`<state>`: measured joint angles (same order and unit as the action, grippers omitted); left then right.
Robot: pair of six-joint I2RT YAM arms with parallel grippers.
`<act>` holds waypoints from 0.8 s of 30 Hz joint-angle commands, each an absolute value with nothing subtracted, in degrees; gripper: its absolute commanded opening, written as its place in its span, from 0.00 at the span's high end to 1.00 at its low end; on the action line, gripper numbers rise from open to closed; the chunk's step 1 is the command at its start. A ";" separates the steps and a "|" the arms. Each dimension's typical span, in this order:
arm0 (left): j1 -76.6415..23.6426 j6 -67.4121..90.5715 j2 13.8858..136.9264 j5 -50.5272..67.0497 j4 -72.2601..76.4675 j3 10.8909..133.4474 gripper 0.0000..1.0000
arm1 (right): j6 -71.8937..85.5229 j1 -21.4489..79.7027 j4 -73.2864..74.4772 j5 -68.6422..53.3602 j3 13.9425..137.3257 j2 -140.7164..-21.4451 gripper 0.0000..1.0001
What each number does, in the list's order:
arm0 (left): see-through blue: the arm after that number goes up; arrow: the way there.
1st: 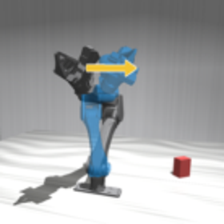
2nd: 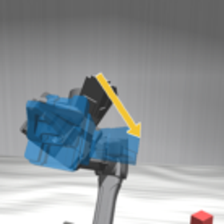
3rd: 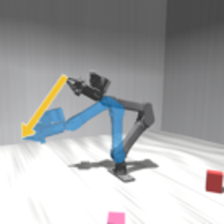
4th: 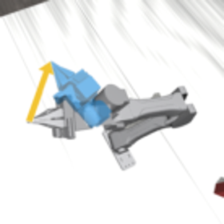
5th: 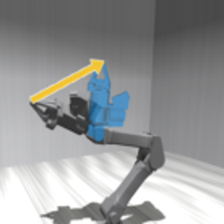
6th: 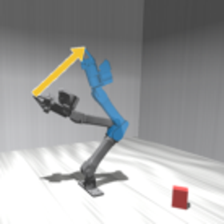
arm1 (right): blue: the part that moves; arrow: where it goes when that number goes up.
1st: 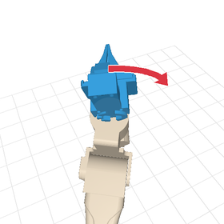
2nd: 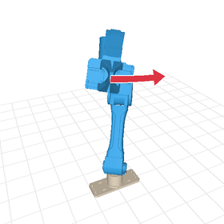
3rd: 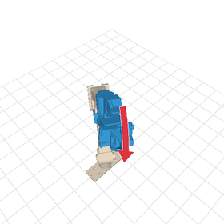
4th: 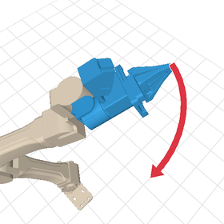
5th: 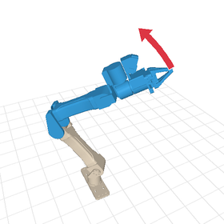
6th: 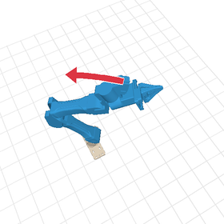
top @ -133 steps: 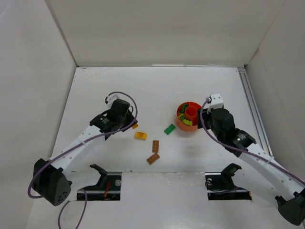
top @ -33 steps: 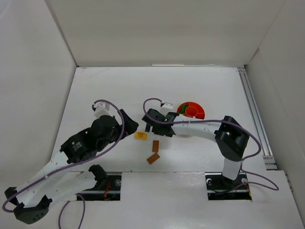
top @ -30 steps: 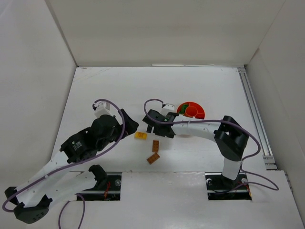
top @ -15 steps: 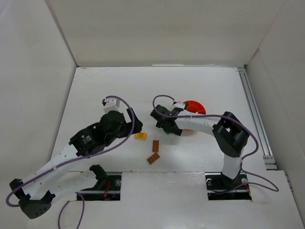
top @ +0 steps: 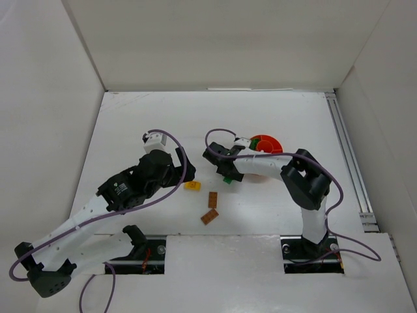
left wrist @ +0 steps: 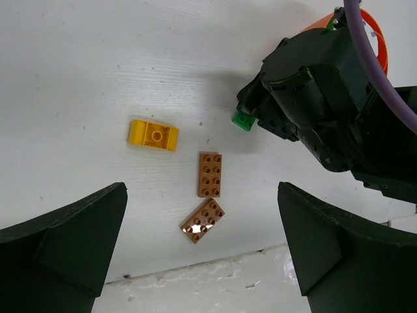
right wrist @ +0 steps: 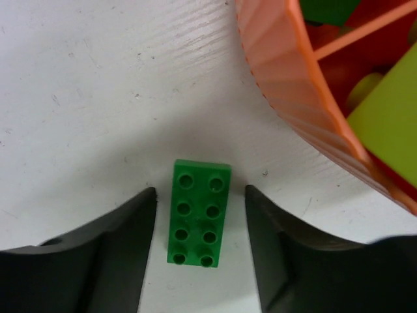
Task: Sort the legos into containers by color
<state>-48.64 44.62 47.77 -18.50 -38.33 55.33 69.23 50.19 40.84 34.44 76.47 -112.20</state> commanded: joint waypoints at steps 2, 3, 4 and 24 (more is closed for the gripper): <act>-48.43 44.12 46.85 -19.69 -37.00 57.74 0.00 | 70.14 49.75 40.87 34.19 77.52 -113.99 0.49; -48.43 44.12 46.85 -19.69 -37.00 57.74 0.00 | 70.14 49.75 40.87 34.19 77.52 -113.99 0.52; -48.43 44.12 46.85 -19.69 -37.00 57.74 0.00 | 69.61 49.75 40.87 34.19 77.52 -113.99 0.55; -42.11 41.93 53.26 -17.24 -29.19 58.36 0.00 | 27.35 51.60 7.91 47.80 67.06 -87.63 0.82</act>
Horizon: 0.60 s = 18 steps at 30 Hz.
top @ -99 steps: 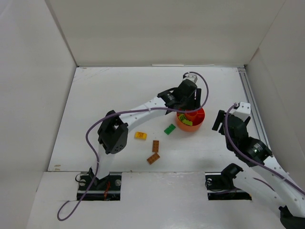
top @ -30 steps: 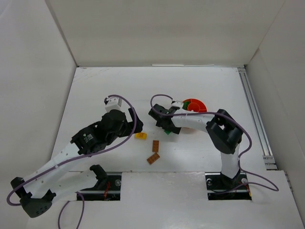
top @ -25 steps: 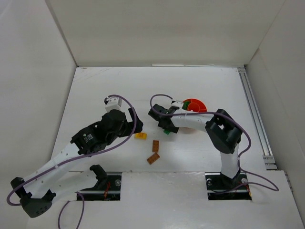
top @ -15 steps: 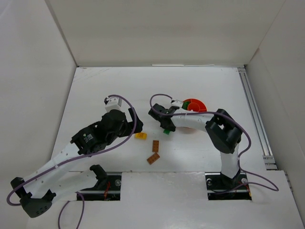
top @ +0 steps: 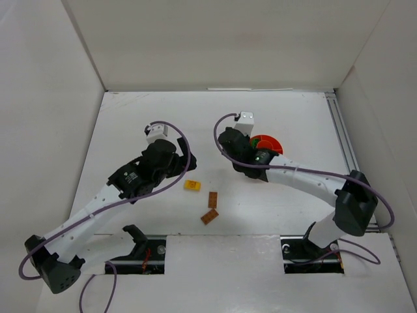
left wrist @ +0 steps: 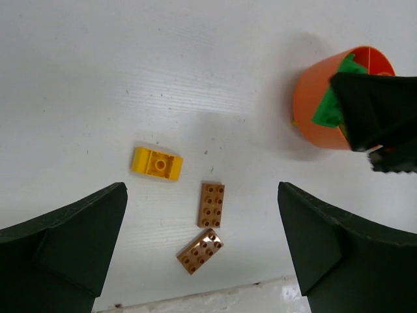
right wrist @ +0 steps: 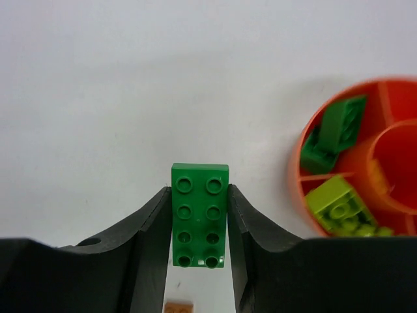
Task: Sort the legos into containers by color
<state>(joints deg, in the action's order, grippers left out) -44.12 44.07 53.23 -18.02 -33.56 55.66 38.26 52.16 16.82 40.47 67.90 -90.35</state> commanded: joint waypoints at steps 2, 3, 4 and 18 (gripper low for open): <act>-40.35 41.05 55.27 -14.78 -28.04 58.36 0.00 | 23.39 50.54 7.91 51.39 67.06 -87.01 0.82; -38.17 40.00 55.89 -13.63 -28.04 58.36 0.00 | 22.77 48.97 7.91 52.02 67.06 -87.01 0.82; -36.84 39.47 56.51 -12.32 -26.56 58.36 0.00 | 21.11 48.09 7.30 52.03 67.06 -87.01 0.82; -27.16 35.51 61.08 -3.00 -21.71 57.30 0.00 | 13.54 36.48 1.14 47.55 68.12 -94.13 0.82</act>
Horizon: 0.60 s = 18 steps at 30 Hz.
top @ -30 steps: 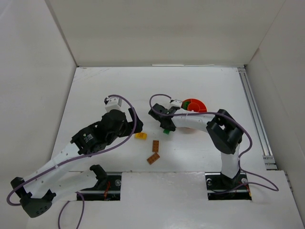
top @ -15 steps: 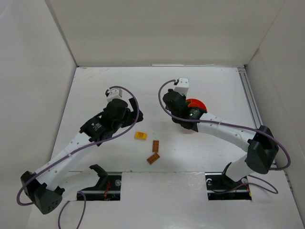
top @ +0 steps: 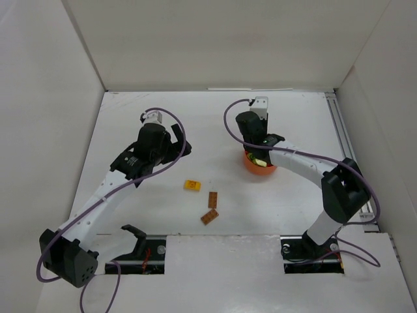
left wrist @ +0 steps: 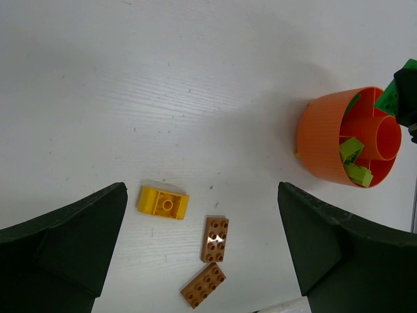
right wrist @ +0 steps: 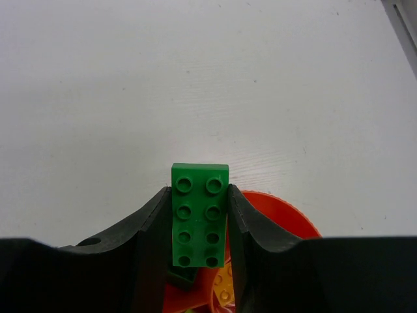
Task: Sort the legos into containers by color
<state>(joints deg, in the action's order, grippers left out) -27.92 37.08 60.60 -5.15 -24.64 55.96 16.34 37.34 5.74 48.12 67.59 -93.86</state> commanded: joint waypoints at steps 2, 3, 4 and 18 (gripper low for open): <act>-26.46 35.51 61.79 -1.85 -21.71 57.30 0.00 | 13.01 36.47 0.27 46.93 67.59 -94.83 0.82; -26.46 35.51 62.57 -1.15 -21.71 57.30 0.00 | 13.01 36.47 0.26 46.24 67.59 -94.83 0.82; -25.93 35.51 62.58 -1.14 -21.71 57.30 0.00 | 13.01 36.47 -0.26 46.23 67.59 -95.36 0.82; -25.93 34.98 65.57 1.14 -21.18 57.30 0.00 | 15.38 36.47 -0.26 44.21 62.93 -95.36 0.82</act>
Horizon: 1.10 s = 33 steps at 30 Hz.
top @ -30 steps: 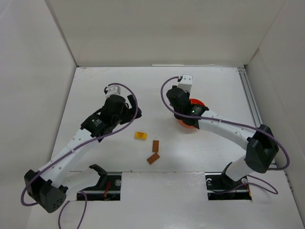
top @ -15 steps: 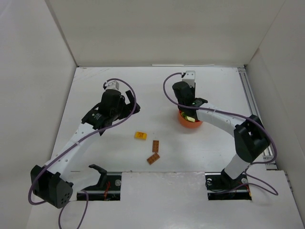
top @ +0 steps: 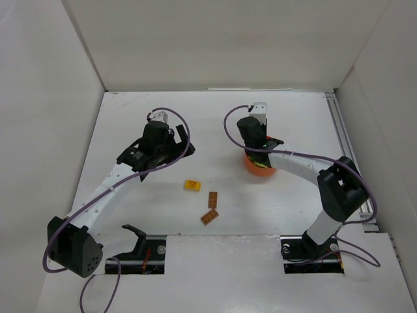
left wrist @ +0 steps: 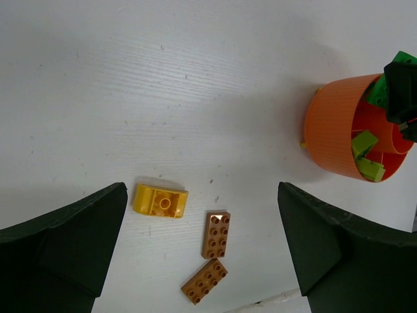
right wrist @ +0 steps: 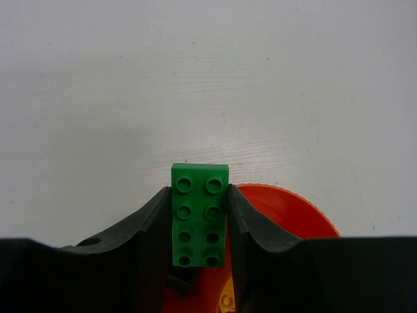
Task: Sort the legos into containers by color
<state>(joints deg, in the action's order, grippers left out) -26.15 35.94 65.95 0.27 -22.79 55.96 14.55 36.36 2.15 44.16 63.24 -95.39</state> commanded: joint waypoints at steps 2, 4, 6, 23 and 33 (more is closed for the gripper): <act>-25.93 34.98 65.57 1.14 -21.18 57.30 0.00 | 15.38 36.47 -0.26 43.68 62.93 -95.36 0.82; -25.93 34.98 65.57 1.14 -21.18 57.30 0.00 | 15.38 36.47 -0.26 43.68 62.40 -95.88 0.82; -25.40 34.98 65.57 1.14 -21.18 57.30 0.00 | 15.90 36.47 -0.26 43.68 62.40 -95.89 0.81; -25.40 34.98 66.09 1.14 -21.18 56.78 0.00 | 16.96 38.05 -0.26 43.16 58.45 -88.60 0.45; -25.40 35.51 66.62 1.14 -21.18 56.78 0.00 | 17.49 38.58 -0.26 42.46 56.17 -80.16 0.42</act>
<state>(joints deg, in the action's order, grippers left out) -25.76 35.83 66.39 0.69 -22.46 55.96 16.73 38.00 1.21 42.94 56.97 -83.35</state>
